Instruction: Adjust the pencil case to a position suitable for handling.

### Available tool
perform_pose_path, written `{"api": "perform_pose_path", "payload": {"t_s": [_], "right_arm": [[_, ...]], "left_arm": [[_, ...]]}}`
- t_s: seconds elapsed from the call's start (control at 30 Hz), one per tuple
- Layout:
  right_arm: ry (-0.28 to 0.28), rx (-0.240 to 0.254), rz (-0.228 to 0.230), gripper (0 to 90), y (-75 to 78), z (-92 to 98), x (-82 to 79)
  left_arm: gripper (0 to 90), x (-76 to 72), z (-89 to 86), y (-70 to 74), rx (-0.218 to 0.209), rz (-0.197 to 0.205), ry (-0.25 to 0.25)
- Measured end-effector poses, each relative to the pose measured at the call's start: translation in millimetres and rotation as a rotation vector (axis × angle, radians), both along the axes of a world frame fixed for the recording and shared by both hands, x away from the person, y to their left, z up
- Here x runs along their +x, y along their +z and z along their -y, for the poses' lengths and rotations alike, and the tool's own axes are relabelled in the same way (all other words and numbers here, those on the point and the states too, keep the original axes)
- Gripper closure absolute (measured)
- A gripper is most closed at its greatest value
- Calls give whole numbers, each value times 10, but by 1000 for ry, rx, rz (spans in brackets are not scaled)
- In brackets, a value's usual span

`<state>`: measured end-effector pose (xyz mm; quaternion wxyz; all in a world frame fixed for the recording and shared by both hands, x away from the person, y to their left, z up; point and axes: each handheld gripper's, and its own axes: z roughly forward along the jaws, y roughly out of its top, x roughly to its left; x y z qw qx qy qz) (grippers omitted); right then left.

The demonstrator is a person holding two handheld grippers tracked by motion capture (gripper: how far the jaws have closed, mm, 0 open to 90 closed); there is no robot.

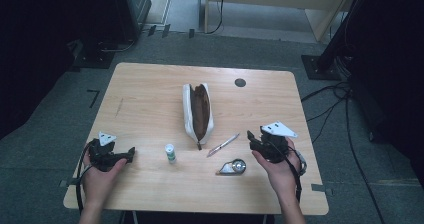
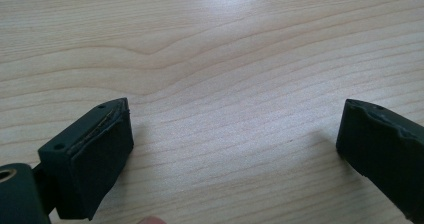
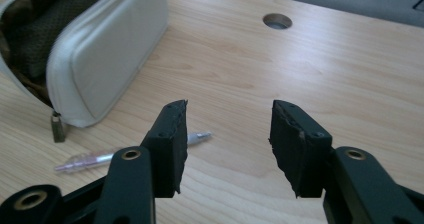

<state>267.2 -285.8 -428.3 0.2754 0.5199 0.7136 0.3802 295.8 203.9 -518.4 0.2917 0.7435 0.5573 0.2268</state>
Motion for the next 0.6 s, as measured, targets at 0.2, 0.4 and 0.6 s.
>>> {"api": "perform_pose_path", "payload": {"t_s": [0.2, 0.4, 0.6], "right_arm": [[65, 30, 30, 559, 74, -257, 75], [86, 39, 22, 555, 111, -413, 157], [110, 42, 7, 559, 131, -529, 206]], "left_arm": [[18, 0, 0, 0, -1, 0, 1], [18, 0, 0, 0, 0, -1, 0], [18, 0, 0, 0, 0, -1, 0]]}}
